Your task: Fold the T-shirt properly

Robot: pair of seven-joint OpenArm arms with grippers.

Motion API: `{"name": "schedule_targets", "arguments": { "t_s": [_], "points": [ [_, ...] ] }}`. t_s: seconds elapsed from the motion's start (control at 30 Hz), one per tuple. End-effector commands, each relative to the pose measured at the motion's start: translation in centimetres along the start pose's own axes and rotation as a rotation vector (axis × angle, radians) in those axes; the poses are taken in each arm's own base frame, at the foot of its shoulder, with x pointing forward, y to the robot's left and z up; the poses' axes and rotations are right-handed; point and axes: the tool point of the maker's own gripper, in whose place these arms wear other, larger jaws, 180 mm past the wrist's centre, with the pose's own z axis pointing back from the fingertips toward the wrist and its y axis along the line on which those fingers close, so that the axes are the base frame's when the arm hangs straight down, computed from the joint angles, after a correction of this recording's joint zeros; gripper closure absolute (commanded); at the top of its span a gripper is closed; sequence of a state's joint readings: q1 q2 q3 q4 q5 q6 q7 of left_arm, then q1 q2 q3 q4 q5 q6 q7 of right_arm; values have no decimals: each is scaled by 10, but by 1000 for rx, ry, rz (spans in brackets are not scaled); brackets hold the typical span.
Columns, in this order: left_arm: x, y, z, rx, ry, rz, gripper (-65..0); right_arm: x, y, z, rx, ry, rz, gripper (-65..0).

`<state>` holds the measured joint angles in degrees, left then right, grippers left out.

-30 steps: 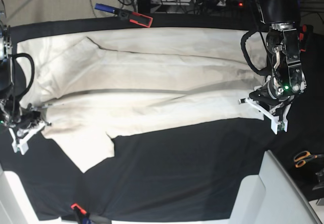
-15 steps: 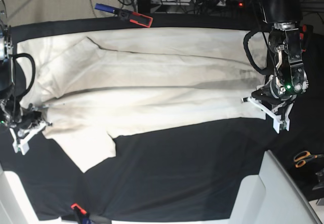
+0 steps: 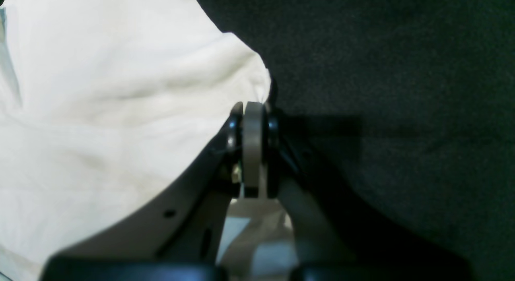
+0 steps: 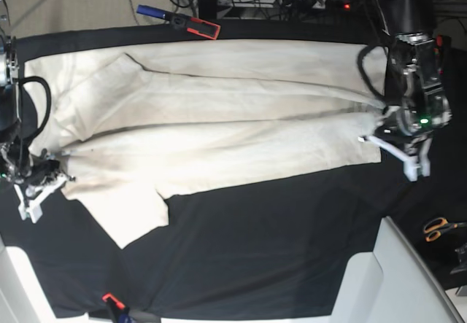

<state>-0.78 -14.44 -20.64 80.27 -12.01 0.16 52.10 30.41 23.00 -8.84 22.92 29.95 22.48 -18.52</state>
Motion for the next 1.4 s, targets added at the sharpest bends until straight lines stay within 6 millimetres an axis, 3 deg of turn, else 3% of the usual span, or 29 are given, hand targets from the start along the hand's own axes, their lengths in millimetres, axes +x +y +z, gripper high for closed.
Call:
{"name": "schedule_targets", "arguments": {
  "t_s": [0.0,0.17,0.23,0.3,0.47,0.6,0.83,1.2,1.37],
  "points": [
    [17,11,5,19,-48,13,-171,28,-5,7,-3,-64,0,0],
    [31,34,10,58,-75,31,-174,27,-5,7,-3,-63,-1,0],
    [41,33,11,56,-93,27,-184,27,-5,7,-3,-63,-1,0],
    [54,30,9,48,-108,42,-250,27,-5,7,-3,-63,-1,0],
    [48,28,-23,31,-5,120,-428,27,-5,7,-3,-63,-1,0],
    [46,19,-41,4,64,167,-434,27,-5,7,-2,-61,0,0],
    [50,4,-57,-60,62,155,-434,26,-5,7,-1,-60,1,0],
    [32,1,-72,-62,65,182,-433,26,-5,7,-1,-60,1,0],
    [33,-19,-74,-79,75,84,-433,27,-4,7,1,-61,1,0]
  ]
}}
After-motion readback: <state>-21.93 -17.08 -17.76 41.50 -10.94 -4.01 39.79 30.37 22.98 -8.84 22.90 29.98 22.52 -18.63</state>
